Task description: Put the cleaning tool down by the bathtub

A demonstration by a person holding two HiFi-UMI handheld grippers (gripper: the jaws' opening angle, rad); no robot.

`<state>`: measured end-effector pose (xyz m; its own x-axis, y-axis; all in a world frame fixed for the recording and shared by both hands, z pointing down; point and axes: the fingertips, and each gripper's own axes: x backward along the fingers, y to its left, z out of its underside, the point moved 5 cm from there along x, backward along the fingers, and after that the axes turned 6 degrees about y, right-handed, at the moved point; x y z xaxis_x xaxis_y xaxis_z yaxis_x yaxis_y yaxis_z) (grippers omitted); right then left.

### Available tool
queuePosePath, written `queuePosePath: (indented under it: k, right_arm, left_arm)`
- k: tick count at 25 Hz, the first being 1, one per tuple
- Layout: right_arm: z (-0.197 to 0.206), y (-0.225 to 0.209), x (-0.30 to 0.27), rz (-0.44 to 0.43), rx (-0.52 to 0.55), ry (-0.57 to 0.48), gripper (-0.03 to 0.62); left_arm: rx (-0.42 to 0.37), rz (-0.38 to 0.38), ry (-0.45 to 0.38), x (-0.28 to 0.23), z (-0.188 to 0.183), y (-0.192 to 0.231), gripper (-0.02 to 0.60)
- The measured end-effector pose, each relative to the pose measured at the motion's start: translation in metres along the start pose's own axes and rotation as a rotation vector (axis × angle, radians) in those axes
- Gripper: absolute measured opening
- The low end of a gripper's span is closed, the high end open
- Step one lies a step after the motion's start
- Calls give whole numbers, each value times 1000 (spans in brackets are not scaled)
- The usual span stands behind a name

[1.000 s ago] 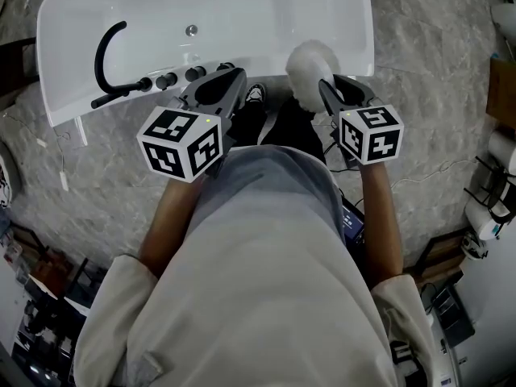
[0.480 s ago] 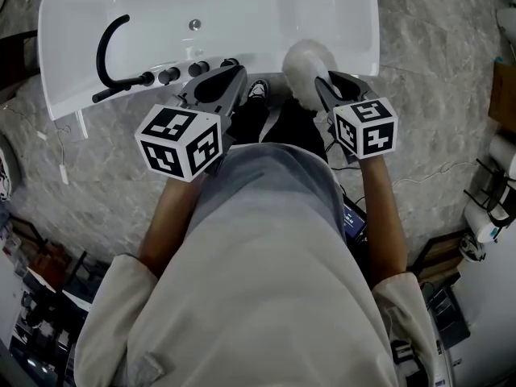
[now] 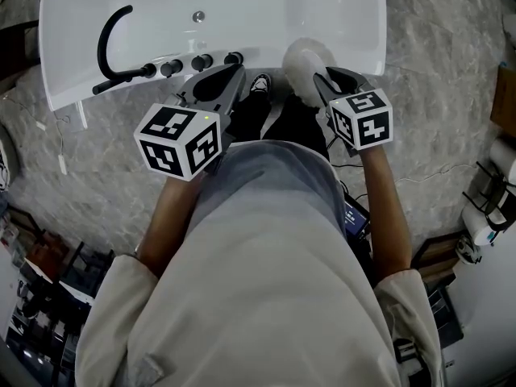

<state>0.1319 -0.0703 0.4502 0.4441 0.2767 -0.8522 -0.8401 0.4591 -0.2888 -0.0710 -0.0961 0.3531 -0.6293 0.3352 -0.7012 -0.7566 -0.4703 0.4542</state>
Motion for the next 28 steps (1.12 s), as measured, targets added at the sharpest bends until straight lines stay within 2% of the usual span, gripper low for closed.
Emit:
queuePosePath:
  k: [7, 14, 19, 28]
  right_arm:
    - [11, -1, -19, -3, 37, 60, 89]
    - [13, -4, -33, 1, 66, 84, 89]
    - [13, -9, -38, 36, 84, 82, 89]
    - [18, -8, -52, 22, 143, 129, 89]
  left_arm:
    - [15, -6, -1, 2, 3, 4, 5]
    - [23, -10, 10, 4, 7, 9, 5]
    - [25, -18, 13, 6, 8, 9, 5]
    - [36, -31, 22, 8, 12, 13, 5]
